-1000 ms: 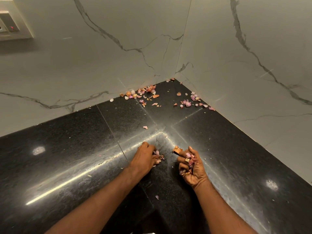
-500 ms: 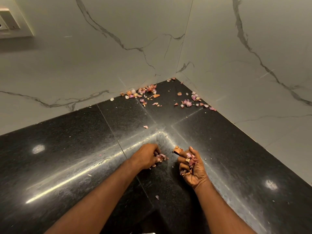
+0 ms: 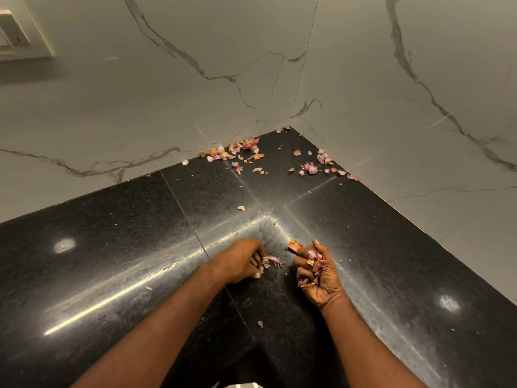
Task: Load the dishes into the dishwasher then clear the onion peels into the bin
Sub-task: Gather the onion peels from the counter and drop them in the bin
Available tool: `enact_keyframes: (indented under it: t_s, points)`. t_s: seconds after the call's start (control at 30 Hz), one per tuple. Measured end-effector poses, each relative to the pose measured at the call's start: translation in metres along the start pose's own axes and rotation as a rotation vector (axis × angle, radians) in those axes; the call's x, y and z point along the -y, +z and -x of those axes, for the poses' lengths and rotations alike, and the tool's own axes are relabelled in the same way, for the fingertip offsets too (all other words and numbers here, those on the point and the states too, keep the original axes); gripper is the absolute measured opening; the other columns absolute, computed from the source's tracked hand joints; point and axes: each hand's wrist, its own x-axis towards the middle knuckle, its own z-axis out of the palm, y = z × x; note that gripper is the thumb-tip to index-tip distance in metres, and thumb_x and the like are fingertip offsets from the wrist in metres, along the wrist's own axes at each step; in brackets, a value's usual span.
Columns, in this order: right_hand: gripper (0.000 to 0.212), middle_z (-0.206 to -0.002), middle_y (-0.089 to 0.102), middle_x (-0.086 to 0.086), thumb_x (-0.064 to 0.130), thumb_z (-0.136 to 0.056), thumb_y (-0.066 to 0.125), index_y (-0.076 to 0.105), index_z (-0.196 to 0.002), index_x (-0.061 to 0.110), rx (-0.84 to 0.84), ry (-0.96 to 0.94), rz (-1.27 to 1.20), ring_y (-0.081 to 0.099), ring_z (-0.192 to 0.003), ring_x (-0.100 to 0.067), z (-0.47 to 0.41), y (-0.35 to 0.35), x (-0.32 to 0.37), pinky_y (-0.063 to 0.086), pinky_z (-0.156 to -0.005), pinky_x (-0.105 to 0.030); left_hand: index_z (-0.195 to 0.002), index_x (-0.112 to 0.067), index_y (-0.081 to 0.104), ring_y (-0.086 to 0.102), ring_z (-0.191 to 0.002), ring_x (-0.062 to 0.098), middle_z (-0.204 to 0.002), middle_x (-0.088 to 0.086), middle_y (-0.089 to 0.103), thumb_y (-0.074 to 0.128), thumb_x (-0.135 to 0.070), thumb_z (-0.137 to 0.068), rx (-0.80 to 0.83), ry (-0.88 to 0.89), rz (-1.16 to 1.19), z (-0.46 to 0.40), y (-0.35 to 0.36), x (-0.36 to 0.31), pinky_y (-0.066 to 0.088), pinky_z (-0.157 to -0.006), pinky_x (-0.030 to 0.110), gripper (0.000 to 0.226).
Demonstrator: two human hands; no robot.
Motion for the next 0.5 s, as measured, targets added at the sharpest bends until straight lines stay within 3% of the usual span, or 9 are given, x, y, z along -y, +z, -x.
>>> enact_keyframes:
  t_s: [0.17,0.3,0.4,0.5]
  points:
    - [0.031,-0.067,0.047,0.005,0.026,-0.085,0.084,0.059,-0.072,0.013,-0.011,-0.013,0.035,0.04,-0.051,-0.002,0.001,0.001,-0.001,0.03,-0.038,-0.014,-0.127,-0.016,0.063,0.068,-0.095,0.007,-0.106,-0.006,0.068,0.082,-0.002,-0.083,-0.038,0.063,-0.023,-0.014,0.012,-0.012,0.058,-0.084,0.025,0.049]
    - [0.037,-0.067,0.048,0.005,0.034,-0.102,0.057,0.06,-0.071,0.013,-0.075,-0.03,0.008,0.041,-0.05,-0.002,0.004,0.005,0.001,0.03,-0.038,-0.013,-0.152,-0.032,0.041,0.046,-0.127,0.014,-0.143,-0.004,0.04,0.085,-0.014,-0.083,-0.113,0.209,-0.296,-0.015,0.013,-0.016,0.046,-0.106,0.03,0.084]
    - [0.04,-0.067,0.046,0.005,0.036,-0.105,0.052,0.062,-0.075,0.011,-0.072,-0.015,0.006,0.041,-0.05,-0.002,0.004,0.007,0.001,0.027,-0.039,-0.013,-0.162,-0.037,0.028,0.025,-0.151,0.021,-0.17,-0.002,0.019,0.072,-0.002,-0.091,0.005,0.33,-0.45,-0.021,0.014,-0.018,0.034,-0.122,0.041,0.091]
    - [0.045,-0.062,0.045,0.006,0.036,-0.105,0.049,0.06,-0.068,0.012,-0.062,0.0,0.014,0.033,-0.048,-0.002,0.003,0.005,0.0,0.017,-0.043,-0.015,-0.162,-0.029,0.034,0.021,-0.158,0.029,-0.172,0.0,0.022,0.061,0.0,-0.098,0.177,0.457,-0.711,-0.029,0.016,-0.019,0.032,-0.124,0.048,0.075]
